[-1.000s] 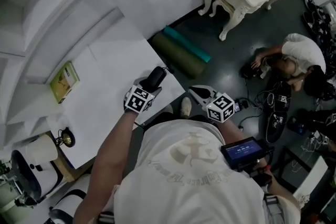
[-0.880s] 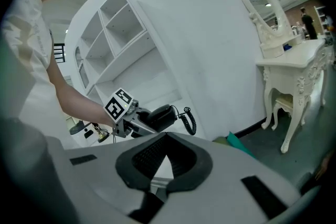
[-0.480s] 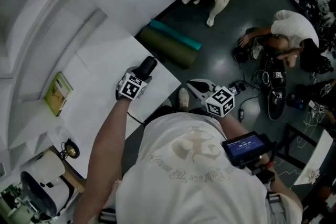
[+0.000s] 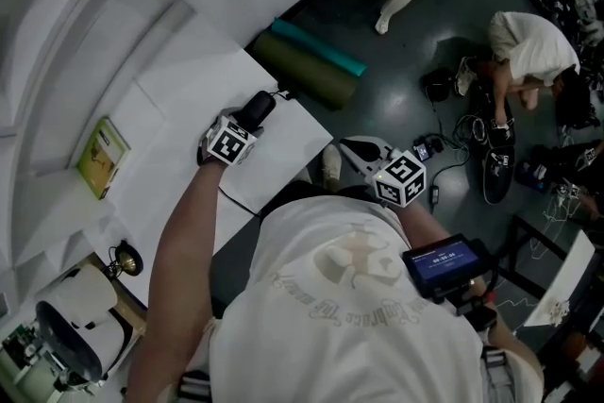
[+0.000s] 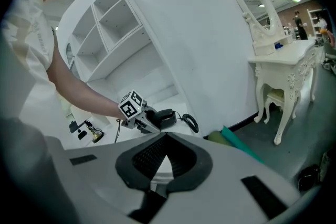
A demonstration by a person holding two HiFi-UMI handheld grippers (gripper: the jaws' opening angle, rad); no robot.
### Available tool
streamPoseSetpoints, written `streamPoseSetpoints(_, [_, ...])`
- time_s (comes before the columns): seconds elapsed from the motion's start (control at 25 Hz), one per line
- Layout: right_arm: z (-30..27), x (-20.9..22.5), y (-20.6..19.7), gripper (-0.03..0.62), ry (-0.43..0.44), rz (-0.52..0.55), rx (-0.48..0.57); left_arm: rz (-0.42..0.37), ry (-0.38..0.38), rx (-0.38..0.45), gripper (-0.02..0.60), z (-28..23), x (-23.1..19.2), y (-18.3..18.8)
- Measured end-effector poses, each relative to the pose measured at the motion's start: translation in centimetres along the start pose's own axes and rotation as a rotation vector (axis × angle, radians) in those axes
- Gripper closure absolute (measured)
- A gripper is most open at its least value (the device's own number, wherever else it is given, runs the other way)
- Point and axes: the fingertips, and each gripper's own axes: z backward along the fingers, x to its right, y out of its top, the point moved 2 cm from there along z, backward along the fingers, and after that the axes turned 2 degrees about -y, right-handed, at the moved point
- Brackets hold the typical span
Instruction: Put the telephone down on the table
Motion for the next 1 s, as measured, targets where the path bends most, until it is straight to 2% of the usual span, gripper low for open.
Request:
streamPoseSetpoints(0.16, [-0.3,-0.2,0.3,0.579,0.002,0.011,-0.007,-0.023,-0.007,-0.040,0.296,-0.2,-0.5,-0.5])
streamPoseSetpoints(0.48, [-0.1,-0.7,0.1,0.579,-0.010,0.017,-0.013,-0.019,-0.042,-0.034,0.295,0.1,-0.5,-1.0])
streamPoseSetpoints(0.8, [0.1,-0.9,-0.2,0.579,0.005,0.023,-0.007,0.017,-0.014,-0.031,0.272,0.5,-0.6,-1.3])
streamPoseSetpoints(1.0, [-0.2,-1.1,0.2,0.579,0.045,0.041,-0.010,0.055,0.016,0.018,0.272,1.8,-0.3,-1.1])
